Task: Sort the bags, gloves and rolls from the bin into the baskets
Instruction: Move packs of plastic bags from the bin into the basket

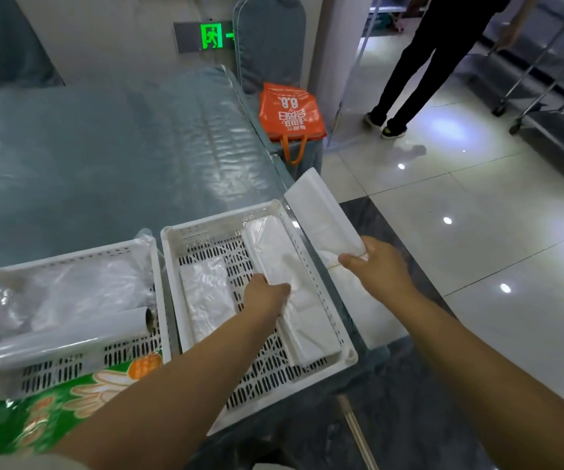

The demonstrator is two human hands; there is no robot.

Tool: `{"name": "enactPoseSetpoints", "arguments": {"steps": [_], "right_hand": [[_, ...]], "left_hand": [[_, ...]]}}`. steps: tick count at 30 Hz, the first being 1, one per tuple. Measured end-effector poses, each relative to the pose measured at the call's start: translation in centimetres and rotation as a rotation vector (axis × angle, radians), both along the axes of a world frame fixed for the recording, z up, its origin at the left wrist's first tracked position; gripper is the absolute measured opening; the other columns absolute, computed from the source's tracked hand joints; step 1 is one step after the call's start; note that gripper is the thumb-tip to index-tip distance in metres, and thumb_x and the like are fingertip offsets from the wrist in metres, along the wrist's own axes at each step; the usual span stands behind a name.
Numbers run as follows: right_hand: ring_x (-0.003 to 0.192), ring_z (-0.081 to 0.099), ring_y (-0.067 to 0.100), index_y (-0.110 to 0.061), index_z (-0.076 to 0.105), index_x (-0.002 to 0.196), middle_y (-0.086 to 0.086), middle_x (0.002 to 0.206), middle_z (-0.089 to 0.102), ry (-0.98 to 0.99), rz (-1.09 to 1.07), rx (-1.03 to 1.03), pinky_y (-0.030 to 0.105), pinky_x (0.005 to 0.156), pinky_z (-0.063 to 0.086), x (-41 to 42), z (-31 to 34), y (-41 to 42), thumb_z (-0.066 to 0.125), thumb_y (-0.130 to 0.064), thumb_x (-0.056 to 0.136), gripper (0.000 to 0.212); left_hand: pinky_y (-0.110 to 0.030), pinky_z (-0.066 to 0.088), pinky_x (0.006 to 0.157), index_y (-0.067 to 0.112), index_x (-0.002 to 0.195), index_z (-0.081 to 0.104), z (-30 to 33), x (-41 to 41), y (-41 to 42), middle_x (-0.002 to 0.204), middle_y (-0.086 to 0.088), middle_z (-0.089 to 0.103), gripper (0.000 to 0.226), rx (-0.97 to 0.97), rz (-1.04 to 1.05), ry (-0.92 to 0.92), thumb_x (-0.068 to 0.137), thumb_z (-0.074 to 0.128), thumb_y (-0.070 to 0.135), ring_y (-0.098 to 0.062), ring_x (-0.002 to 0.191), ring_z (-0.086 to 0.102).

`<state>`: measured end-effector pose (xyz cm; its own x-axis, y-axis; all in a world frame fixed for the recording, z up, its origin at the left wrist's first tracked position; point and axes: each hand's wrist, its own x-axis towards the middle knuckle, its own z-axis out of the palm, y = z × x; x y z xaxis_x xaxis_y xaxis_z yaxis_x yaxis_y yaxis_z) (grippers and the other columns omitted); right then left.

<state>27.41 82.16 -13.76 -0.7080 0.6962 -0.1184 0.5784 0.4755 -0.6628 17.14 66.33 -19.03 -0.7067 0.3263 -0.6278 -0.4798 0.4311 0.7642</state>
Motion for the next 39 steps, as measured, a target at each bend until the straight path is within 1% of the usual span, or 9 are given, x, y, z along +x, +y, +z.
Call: {"name": "enactPoseSetpoints", "arguments": {"steps": [2,8,14,19,22,27,32,36,39], "right_hand": [[0.074,0.055,0.006,-0.023,0.057,0.100,-0.009,0.089,0.059,0.034,-0.009,-0.053,0.015,0.056,0.040,-0.2,0.1,-0.3,0.066,-0.037,0.082,0.024],[0.071,0.063,0.012,-0.028,0.058,0.078,-0.008,0.079,0.064,0.064,0.005,-0.220,0.029,0.064,0.054,-2.7,0.0,-2.9,0.073,-0.030,0.075,0.015],[0.072,0.059,0.020,-0.007,0.059,0.093,0.006,0.085,0.062,-0.097,0.075,-0.129,0.031,0.063,0.051,-5.6,-3.1,-7.1,0.068,-0.031,0.079,0.029],[0.074,0.057,0.019,-0.008,0.056,0.096,0.003,0.086,0.058,-0.089,0.074,-0.168,0.031,0.061,0.049,-6.0,-4.3,-8.7,0.067,-0.034,0.078,0.033],[0.075,0.055,0.020,-0.010,0.048,0.104,0.001,0.085,0.054,-0.115,0.104,-0.056,0.030,0.057,0.044,-5.7,-4.8,-9.2,0.065,-0.031,0.083,0.035],[0.084,0.060,0.027,-0.009,0.034,0.128,0.011,0.113,0.054,-0.198,0.146,0.266,0.034,0.064,0.050,-5.6,-5.2,-9.8,0.062,-0.030,0.087,0.054],[0.086,0.056,0.027,-0.011,0.058,0.109,0.011,0.104,0.061,-0.188,0.238,0.765,0.036,0.069,0.048,-4.8,-5.2,-10.0,0.079,-0.027,0.066,0.050],[0.080,0.055,0.023,-0.018,0.062,0.094,0.004,0.091,0.061,-0.196,0.372,0.754,0.034,0.067,0.043,-4.0,-5.8,-9.6,0.073,-0.042,0.070,0.036],[0.084,0.053,0.025,-0.015,0.061,0.094,0.006,0.095,0.059,-0.161,0.370,0.626,0.035,0.071,0.042,-3.9,-5.6,-8.6,0.067,-0.032,0.078,0.024]], "left_hand": [[-0.031,0.052,0.061,0.010,0.108,0.054,0.3,-0.1,-0.8,0.094,-0.007,0.063,0.032,0.018,0.013,0.067,0.078,0.061,0.005,-0.025,0.079,0.062],[-0.028,0.049,0.059,0.019,0.105,0.054,2.5,-2.7,-6.2,0.088,0.004,0.063,0.034,0.047,0.086,0.270,0.075,0.059,0.003,-0.015,0.077,0.062],[-0.022,0.044,0.051,0.028,0.104,0.053,4.0,-3.3,-9.7,0.085,0.010,0.065,0.034,0.026,0.118,0.337,0.076,0.059,0.008,-0.010,0.072,0.062],[-0.025,0.047,0.054,0.026,0.103,0.056,3.6,-3.0,-10.5,0.086,0.006,0.067,0.031,0.041,0.128,0.321,0.078,0.059,0.009,-0.014,0.074,0.064],[-0.026,0.049,0.055,0.025,0.101,0.057,3.5,-2.9,-10.5,0.084,0.003,0.067,0.029,0.054,0.121,0.320,0.077,0.059,0.009,-0.015,0.072,0.064],[-0.038,0.056,0.063,0.033,0.090,0.056,3.3,-2.9,-9.9,0.085,-0.002,0.067,0.026,0.070,0.079,0.321,0.076,0.060,0.011,-0.022,0.075,0.065],[-0.039,0.057,0.067,0.033,0.096,0.057,2.6,-2.9,-9.5,0.085,0.001,0.068,0.030,0.067,0.060,0.319,0.075,0.061,0.012,-0.021,0.075,0.065],[-0.031,0.052,0.056,0.031,0.099,0.058,2.3,-2.8,-9.2,0.080,0.005,0.066,0.029,0.021,0.033,0.332,0.075,0.060,0.016,-0.015,0.070,0.064],[-0.029,0.050,0.055,0.036,0.090,0.057,2.4,-2.6,-8.6,0.079,0.006,0.066,0.025,0.027,0.004,0.333,0.075,0.060,0.016,-0.015,0.070,0.063]]}}
